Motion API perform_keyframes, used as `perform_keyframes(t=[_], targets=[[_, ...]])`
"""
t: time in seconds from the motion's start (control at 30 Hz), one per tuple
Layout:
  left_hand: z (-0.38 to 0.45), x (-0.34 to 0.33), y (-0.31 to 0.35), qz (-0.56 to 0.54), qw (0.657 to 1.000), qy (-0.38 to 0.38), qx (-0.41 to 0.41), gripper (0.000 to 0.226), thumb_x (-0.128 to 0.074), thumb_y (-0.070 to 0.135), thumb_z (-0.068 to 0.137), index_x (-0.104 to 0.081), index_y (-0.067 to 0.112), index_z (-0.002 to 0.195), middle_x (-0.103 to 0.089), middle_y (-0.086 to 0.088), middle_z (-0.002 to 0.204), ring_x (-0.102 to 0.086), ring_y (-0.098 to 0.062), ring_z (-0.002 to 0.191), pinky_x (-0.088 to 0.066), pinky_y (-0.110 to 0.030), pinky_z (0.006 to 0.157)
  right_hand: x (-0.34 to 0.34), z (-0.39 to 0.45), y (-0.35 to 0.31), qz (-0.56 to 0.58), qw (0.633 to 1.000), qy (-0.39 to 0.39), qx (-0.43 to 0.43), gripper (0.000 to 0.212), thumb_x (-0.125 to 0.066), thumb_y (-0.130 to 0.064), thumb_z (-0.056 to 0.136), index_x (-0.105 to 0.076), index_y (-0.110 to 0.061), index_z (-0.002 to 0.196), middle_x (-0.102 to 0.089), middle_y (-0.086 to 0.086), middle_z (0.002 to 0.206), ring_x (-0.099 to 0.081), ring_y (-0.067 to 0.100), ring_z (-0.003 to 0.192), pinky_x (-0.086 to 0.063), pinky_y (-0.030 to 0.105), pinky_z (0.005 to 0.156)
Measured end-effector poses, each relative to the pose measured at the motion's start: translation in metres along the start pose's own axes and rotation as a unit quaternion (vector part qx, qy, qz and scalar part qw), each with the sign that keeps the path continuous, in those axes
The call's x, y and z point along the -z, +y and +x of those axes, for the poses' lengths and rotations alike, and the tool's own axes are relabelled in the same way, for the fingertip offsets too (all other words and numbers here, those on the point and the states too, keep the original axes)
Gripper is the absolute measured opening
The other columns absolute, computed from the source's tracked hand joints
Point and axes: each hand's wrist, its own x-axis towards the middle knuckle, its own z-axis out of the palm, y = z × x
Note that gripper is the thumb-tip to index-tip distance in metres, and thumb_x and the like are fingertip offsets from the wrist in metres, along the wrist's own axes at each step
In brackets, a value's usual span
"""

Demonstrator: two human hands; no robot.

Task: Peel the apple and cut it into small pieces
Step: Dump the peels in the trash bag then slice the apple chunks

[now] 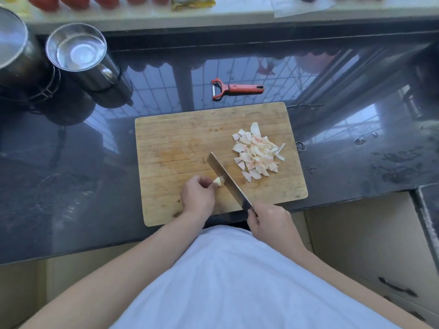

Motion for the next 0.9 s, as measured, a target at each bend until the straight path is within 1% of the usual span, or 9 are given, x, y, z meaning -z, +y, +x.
perform_keyframes(t=[0.1,0.17,0.23,0.3,0.4,0.5,0.67,0.8,0.9], targets=[[-0.002,-0.004,0.0,-0.015,1.0,-0.006,0.021,0.009,-0.074,0.026,0.093,-0.065,0.024,0.089,-0.068,0.009,0.094,-0.063,-0.016,0.09,-0.045,-0.031,0.072,-0.002,-0.002,0.002,-0.011,1.0,0.012,0.026,0.034,-0.072,-0.002,0.076,-0.043,-0.018,0.067,-0.049,-0.002,0.052,-0.049,0.027,0.042,-0.04,0.032,0.038],[-0.001,-0.007,0.002,-0.008,1.0,-0.004,0.015,0.01,-0.073,0.026,0.093,-0.064,0.024,0.088,-0.068,0.007,0.093,-0.064,-0.018,0.09,-0.047,-0.031,0.072,-0.002,-0.004,0.002,-0.022,0.999,0.011,0.039,0.032,-0.075,0.0,0.071,-0.048,-0.015,0.066,-0.049,-0.001,0.051,-0.049,0.026,0.039,-0.037,0.03,0.035],[0.0,-0.01,0.003,0.012,1.0,0.003,0.009,0.008,-0.072,0.024,0.093,-0.065,0.023,0.088,-0.069,0.005,0.092,-0.065,-0.02,0.09,-0.045,-0.028,0.067,-0.004,-0.005,0.003,-0.032,0.998,0.013,0.049,0.03,-0.075,0.0,0.069,-0.049,-0.014,0.066,-0.049,-0.001,0.051,-0.048,0.028,0.037,-0.034,0.028,0.033],[0.001,-0.011,0.004,0.023,1.0,0.005,0.008,0.007,-0.07,0.023,0.093,-0.065,0.023,0.088,-0.069,0.004,0.093,-0.064,-0.02,0.089,-0.04,-0.025,0.059,-0.007,-0.006,0.004,-0.032,0.998,0.017,0.05,0.03,-0.072,-0.001,0.07,-0.046,-0.016,0.067,-0.048,-0.001,0.051,-0.048,0.029,0.037,-0.033,0.028,0.033],[0.001,-0.011,0.003,0.022,1.0,0.006,0.01,0.007,-0.07,0.024,0.093,-0.066,0.022,0.088,-0.07,0.002,0.092,-0.065,-0.021,0.088,-0.039,-0.025,0.058,-0.007,-0.009,0.006,-0.036,0.998,0.01,0.042,0.032,-0.073,0.0,0.072,-0.046,-0.017,0.067,-0.046,-0.002,0.052,-0.047,0.029,0.038,-0.037,0.032,0.031],[0.002,-0.011,0.003,0.024,1.0,0.003,0.01,0.005,-0.069,0.025,0.093,-0.066,0.022,0.09,-0.068,0.004,0.094,-0.063,-0.02,0.09,-0.04,-0.028,0.062,-0.004,-0.013,0.008,-0.036,0.999,0.002,0.032,0.024,-0.07,-0.001,0.075,-0.051,-0.016,0.071,-0.039,-0.006,0.054,-0.047,0.028,0.039,-0.039,0.034,0.032],[0.002,-0.009,0.007,0.028,0.999,-0.009,0.014,0.004,-0.067,0.023,0.095,-0.064,0.024,0.094,-0.065,0.007,0.1,-0.059,-0.019,0.095,-0.039,-0.027,0.073,-0.001,-0.017,0.008,-0.052,0.998,-0.023,0.009,0.013,-0.061,-0.007,0.084,-0.055,-0.015,0.075,-0.05,-0.002,0.058,-0.051,0.029,0.047,-0.046,0.04,0.041],[0.002,-0.007,0.009,0.035,0.999,-0.019,0.014,0.002,-0.066,0.024,0.096,-0.064,0.025,0.096,-0.063,0.009,0.096,-0.057,-0.017,0.091,-0.036,-0.023,0.059,0.0,-0.017,0.006,-0.047,0.999,-0.02,0.006,0.021,-0.063,-0.004,0.081,-0.049,-0.016,0.07,-0.047,-0.002,0.055,-0.049,0.03,0.045,-0.045,0.041,0.039],[0.004,-0.006,0.009,0.035,0.999,-0.021,0.016,0.001,-0.065,0.024,0.096,-0.065,0.025,0.095,-0.066,0.007,0.1,-0.061,-0.019,0.095,-0.039,-0.025,0.063,-0.001,-0.015,0.005,-0.05,0.998,-0.035,-0.007,0.028,-0.062,-0.006,0.083,-0.043,-0.019,0.068,-0.049,-0.001,0.056,-0.051,0.03,0.047,-0.046,0.041,0.042]])
